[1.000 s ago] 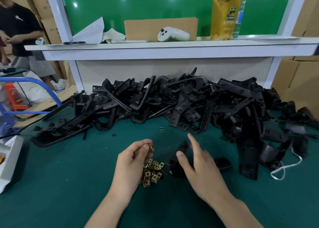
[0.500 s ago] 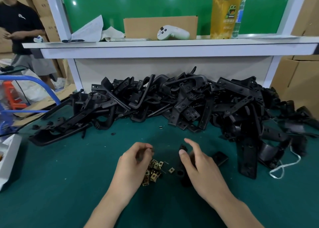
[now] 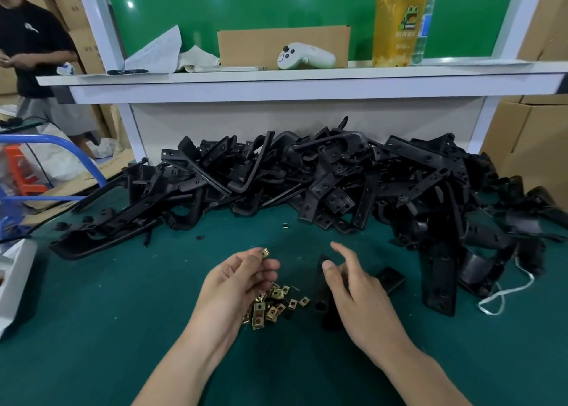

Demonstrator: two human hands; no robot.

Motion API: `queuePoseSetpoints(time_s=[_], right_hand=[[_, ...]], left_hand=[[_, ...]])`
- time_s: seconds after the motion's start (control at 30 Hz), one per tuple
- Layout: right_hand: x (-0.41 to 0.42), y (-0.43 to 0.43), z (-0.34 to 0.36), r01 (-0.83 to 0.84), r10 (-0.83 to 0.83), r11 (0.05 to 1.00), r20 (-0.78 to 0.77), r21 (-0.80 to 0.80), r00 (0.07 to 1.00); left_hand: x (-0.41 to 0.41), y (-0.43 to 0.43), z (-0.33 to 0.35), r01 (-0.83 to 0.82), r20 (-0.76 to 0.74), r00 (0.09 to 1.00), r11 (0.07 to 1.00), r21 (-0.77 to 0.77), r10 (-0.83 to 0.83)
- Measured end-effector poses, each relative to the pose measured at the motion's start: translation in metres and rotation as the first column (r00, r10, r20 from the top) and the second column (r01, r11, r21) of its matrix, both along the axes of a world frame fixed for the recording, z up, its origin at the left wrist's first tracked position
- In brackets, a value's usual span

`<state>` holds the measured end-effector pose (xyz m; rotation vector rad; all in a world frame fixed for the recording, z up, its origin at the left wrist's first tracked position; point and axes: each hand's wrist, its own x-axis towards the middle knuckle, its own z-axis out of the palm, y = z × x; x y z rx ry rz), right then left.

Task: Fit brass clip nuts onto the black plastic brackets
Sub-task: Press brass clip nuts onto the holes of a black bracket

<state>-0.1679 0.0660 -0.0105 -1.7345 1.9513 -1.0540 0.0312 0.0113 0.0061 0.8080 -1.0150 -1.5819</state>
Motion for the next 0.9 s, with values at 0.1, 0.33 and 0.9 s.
queuePoseSetpoints(time_s=[0.1,0.33,0.9], right_hand=[[-0.0008,-0.0006,-0.0014,-0.004,0.004,1.000,-0.001,0.004,1.000],[-0.0010,-0.0004,-0.0018,-0.004,0.003,1.000,0.021,0.024,1.000],[-0.0020,-0.0020,-0.0026,-0.001,0.000,1.000,0.036,0.027,0.999]], left_hand=[[0.0004,-0.0007,-0.0007,0.007,-0.009,1.000,1.000,0.009,-0.007],[0.0019,-0.0017,-0.0014,0.005,-0.072,0.997,0.999,0.050,-0.001],[0.0036,-0.0081,-0.0068,-0.069,-0.077,0.994,0.997,0.027,0.071]])
